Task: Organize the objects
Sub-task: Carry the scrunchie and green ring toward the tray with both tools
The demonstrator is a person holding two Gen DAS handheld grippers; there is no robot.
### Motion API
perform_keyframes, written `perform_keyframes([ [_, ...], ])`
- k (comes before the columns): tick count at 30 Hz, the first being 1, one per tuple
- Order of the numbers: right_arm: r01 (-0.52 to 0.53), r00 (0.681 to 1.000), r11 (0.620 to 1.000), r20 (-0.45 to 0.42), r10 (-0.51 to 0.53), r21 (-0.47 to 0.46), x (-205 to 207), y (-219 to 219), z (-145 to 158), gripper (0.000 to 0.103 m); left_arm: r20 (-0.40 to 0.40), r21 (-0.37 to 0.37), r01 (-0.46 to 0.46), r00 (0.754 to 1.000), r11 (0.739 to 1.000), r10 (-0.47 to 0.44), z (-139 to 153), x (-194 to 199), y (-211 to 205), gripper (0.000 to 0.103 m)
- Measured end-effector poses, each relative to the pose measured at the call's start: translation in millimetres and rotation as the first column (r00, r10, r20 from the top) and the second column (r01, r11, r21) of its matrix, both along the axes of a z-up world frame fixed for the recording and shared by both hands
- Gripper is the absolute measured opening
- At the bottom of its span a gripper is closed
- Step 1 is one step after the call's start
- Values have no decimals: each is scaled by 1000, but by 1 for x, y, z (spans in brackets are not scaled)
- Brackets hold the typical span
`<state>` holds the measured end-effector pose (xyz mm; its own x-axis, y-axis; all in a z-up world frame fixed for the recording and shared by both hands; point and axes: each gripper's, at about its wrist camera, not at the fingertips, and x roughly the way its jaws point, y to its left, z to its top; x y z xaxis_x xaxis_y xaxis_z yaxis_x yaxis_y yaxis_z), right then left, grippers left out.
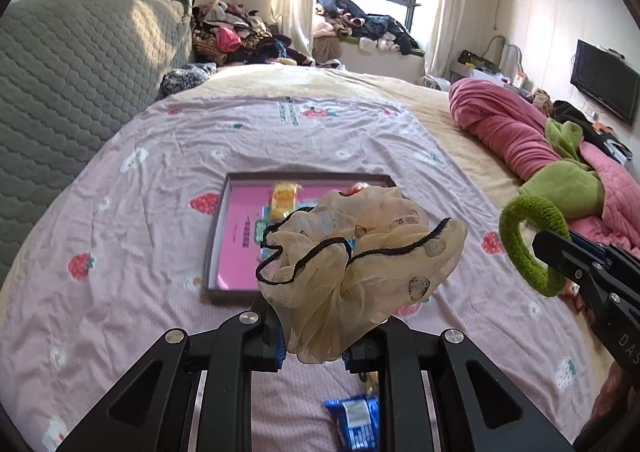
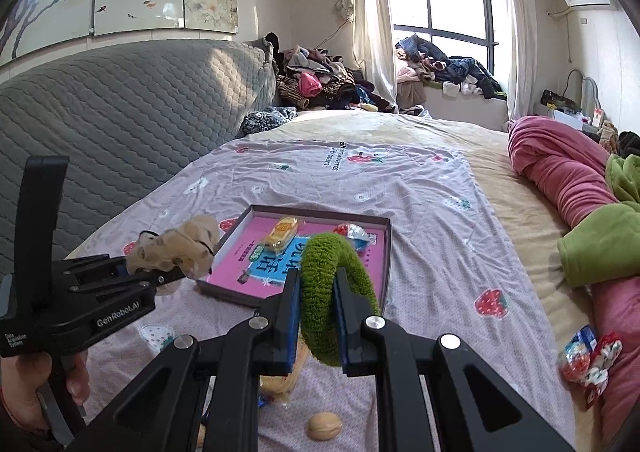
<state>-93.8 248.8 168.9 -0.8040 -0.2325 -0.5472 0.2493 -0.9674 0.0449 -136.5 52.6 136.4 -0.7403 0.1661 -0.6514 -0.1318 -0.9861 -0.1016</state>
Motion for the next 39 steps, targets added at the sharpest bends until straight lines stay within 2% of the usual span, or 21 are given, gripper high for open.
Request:
perform_keyframes([
  [7, -5, 1000, 1000, -30, 4, -20, -30, -5, 19, 16, -38, -25, -3, 999, 1000, 3, 23, -24, -3, 20],
  [15, -18, 996, 1000, -83, 17, -10, -71, -20, 44, 16, -85, -47, -21, 996, 999, 17, 53, -69, -11, 20],
  [21, -27, 994, 1000, -107, 26, -7, -106, -32, 54, 16, -116, -14, -31, 993, 999, 29, 66, -106, -14, 20],
  [26, -52, 995, 999, -84, 51, -13, -126, -42, 19, 16, -89, 10, -21, 996, 1000, 21, 34, -126, -11, 20],
  [33, -42, 999, 999, -2, 42, -19, -158, -41, -40, 16, -27, -71, -54, 998, 996, 53, -36, -153, -7, 20],
  [39, -22, 999, 1000, 35, 22, -21, -169, -29, -72, 16, 37, -85, -78, 996, 993, 81, -82, -169, -14, 20],
])
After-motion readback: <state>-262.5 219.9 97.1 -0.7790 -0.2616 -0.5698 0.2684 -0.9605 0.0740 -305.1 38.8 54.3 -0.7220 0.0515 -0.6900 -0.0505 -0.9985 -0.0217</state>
